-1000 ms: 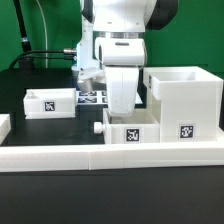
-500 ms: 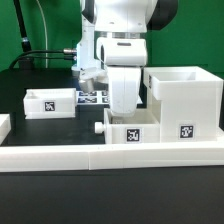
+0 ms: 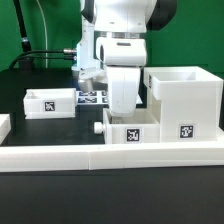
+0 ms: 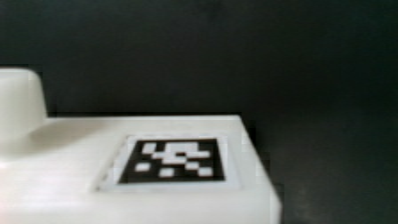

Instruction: Assemble drawer

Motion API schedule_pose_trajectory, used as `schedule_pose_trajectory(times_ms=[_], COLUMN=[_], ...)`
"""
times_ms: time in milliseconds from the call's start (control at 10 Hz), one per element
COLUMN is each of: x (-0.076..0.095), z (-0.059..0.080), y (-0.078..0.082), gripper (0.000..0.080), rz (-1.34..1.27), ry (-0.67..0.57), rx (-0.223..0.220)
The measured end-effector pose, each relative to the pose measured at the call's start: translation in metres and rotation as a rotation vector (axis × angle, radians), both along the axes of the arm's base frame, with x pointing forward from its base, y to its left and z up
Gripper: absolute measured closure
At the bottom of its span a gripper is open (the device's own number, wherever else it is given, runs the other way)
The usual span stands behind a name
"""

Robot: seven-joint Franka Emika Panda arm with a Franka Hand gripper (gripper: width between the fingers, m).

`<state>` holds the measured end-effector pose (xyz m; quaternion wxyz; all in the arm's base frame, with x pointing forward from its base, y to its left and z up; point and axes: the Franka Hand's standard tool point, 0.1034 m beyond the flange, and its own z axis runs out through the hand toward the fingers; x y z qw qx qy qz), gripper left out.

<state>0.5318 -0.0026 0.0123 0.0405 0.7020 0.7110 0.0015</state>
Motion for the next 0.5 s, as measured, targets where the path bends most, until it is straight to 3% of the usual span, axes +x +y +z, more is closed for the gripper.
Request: schedule_pose_trajectory(times_ms=[500], x=[-0.0008], z=[0.0002], y=[-0.0022], gripper=[0.0755], rz=[-0.005], ry=[0.019], rx=[-0.005])
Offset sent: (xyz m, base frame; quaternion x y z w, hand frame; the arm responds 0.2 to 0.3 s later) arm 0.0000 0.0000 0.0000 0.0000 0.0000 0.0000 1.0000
